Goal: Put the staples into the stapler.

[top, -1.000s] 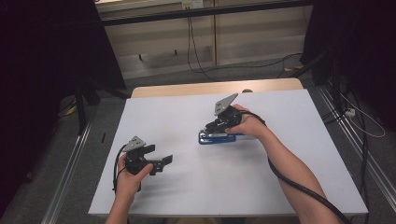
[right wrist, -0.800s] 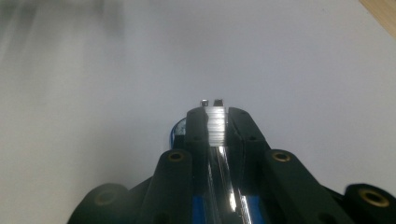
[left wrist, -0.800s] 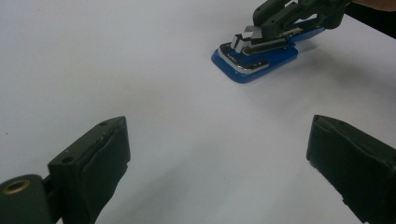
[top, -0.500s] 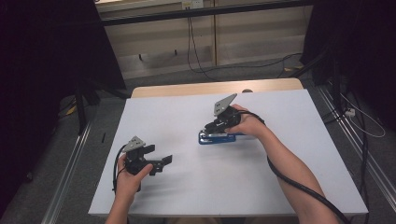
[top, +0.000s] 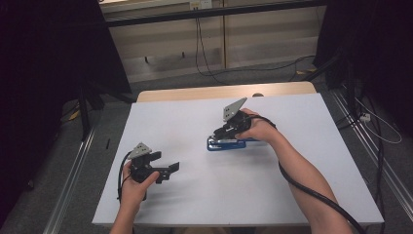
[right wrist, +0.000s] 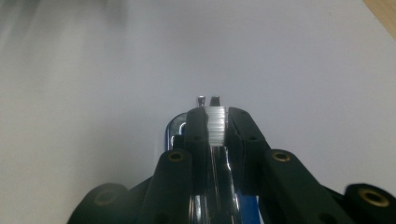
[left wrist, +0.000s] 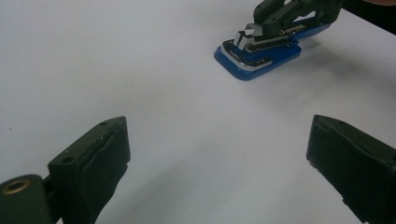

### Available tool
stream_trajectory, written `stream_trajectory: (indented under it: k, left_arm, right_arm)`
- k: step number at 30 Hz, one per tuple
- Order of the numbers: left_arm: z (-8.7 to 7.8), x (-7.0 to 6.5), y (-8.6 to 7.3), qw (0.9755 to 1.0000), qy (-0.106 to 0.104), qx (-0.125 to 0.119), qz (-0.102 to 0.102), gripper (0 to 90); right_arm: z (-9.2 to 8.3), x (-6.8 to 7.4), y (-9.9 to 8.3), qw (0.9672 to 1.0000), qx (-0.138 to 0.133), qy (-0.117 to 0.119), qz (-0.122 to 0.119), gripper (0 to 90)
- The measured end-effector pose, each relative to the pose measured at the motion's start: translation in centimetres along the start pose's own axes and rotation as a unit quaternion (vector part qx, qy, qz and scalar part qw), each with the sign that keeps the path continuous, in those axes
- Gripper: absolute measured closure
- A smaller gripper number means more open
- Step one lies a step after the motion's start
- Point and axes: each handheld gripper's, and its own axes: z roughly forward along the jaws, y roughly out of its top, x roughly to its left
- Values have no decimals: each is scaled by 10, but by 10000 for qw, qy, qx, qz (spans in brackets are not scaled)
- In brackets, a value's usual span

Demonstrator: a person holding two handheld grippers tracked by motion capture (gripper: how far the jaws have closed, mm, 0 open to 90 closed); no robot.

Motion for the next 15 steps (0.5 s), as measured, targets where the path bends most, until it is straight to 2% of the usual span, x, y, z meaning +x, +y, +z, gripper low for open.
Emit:
stream_trajectory:
  k: [15]
  left_arm:
    - [0, 0, 0, 10000, 7, 7, 9, 62]
  right_arm:
    - [1, -2, -2, 9999, 25, 64, -83, 794]
